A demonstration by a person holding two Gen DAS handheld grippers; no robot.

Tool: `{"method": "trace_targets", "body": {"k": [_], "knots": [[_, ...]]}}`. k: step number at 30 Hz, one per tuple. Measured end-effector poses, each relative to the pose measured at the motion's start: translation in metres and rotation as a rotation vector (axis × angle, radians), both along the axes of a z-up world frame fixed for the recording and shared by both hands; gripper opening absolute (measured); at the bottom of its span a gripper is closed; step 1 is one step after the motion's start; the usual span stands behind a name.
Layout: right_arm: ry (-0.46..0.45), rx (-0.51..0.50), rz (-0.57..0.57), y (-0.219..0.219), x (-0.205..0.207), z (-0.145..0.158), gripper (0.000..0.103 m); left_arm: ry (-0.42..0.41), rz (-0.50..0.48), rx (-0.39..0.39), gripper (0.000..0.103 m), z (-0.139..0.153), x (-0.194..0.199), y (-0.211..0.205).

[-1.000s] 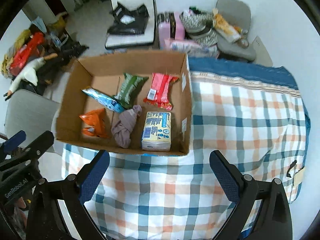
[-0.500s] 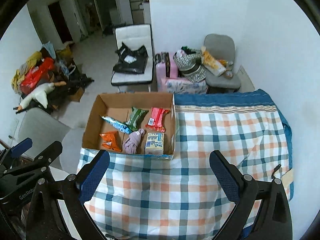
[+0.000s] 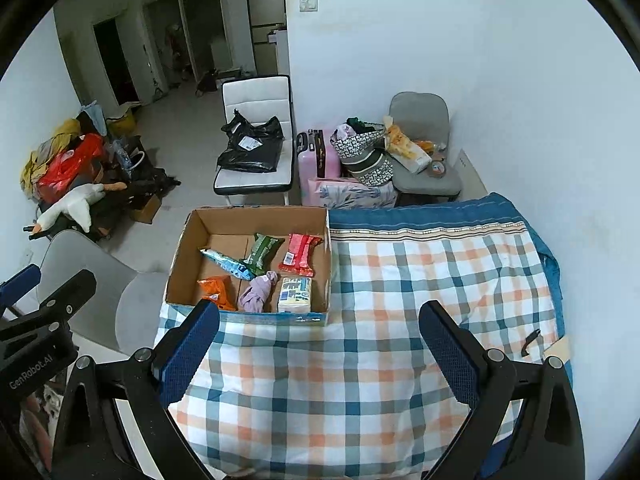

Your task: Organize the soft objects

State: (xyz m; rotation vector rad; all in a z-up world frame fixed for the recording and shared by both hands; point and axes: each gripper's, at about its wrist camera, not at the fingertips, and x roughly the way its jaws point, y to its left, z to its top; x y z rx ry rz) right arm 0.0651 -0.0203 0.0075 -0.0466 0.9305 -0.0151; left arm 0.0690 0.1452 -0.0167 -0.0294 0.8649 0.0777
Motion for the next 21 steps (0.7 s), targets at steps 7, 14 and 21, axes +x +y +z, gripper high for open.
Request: {"method": "trace_targets", "body": {"k": [7, 14, 21], "knots": [[0.002, -0.018, -0.01, -0.0031, -0.001, 0.0014, 0.102, -0.002, -0.003, 0.005, 0.093, 0.0, -0.0004, -0.0029], [-0.01, -0.03, -0.027, -0.0068, 0.003, 0.0045, 0.102, -0.013, -0.001, 0.003, 0.093, 0.0005, -0.001, -0.0041], [-0.016, -0.033, -0.036, -0.0091, 0.0041, 0.0056, 0.102, -0.003, -0.01, -0.006, 0.093, -0.0006, -0.0007, -0.0052]]}}
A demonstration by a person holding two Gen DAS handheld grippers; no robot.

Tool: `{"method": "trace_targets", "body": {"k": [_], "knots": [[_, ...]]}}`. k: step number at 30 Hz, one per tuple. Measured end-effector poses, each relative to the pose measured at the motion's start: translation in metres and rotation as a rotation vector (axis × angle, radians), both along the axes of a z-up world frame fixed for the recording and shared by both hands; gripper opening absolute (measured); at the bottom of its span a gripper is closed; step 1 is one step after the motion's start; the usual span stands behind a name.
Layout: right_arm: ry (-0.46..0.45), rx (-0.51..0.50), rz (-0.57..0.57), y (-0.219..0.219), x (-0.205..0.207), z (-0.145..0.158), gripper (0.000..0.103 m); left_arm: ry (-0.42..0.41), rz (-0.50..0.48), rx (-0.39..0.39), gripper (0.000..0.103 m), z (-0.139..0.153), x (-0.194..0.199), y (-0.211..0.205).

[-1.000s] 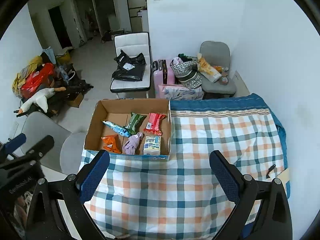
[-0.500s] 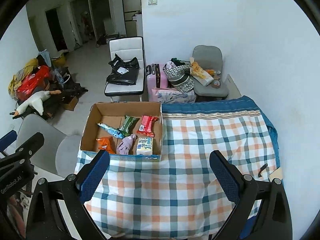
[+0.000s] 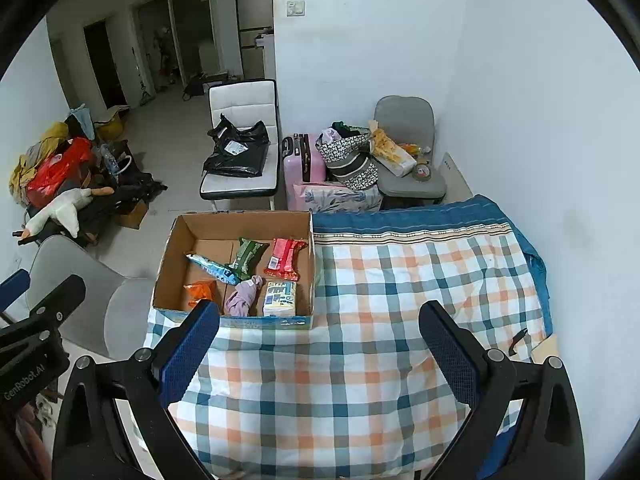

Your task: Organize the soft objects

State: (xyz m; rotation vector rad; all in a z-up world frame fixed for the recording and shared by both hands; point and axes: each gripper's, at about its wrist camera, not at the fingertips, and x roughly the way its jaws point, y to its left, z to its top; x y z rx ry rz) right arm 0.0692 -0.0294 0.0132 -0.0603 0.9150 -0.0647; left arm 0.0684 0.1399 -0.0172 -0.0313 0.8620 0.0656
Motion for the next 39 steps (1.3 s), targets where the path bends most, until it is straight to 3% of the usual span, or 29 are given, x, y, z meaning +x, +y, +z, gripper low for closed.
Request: {"method": "trace_targets", "body": {"k": [39], "knots": [[-0.002, 0.012, -0.013, 0.006, -0.0018, -0.0066, 0.102, 0.03, -0.002, -0.007, 0.093, -0.0069, -0.0045, -0.0028]]}}
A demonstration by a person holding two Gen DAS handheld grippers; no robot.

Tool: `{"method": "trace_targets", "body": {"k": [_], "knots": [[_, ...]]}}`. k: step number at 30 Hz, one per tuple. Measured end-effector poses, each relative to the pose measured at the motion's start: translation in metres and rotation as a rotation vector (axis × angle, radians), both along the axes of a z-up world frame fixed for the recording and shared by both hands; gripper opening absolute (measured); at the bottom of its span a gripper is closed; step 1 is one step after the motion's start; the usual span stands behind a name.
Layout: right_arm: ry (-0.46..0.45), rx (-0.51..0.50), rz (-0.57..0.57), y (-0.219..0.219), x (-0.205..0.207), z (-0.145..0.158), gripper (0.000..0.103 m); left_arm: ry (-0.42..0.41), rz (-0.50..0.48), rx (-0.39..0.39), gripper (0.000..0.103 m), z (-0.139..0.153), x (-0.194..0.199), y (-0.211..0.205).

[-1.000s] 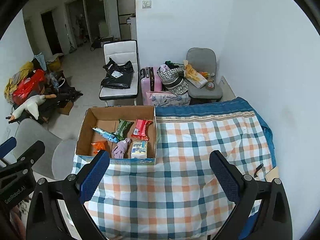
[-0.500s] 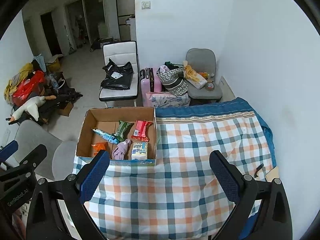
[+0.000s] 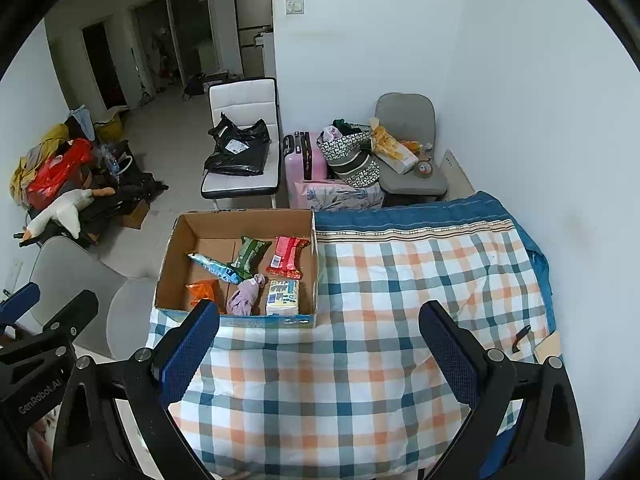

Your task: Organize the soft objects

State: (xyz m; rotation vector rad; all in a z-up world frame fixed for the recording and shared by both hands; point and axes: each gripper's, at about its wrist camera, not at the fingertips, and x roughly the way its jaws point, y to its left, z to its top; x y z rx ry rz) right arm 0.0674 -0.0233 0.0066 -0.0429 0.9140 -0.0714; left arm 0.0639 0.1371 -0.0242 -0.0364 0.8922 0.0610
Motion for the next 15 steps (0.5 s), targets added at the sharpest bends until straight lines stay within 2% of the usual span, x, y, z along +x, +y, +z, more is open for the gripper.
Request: {"method": "trace_targets", "body": {"k": [15], "knots": [[-0.002, 0.006, 0.0, -0.001, -0.0014, -0.0008, 0.102, -0.006, 0.003, -0.001, 0.093, -0.002, -0.0039, 0.0006]]}}
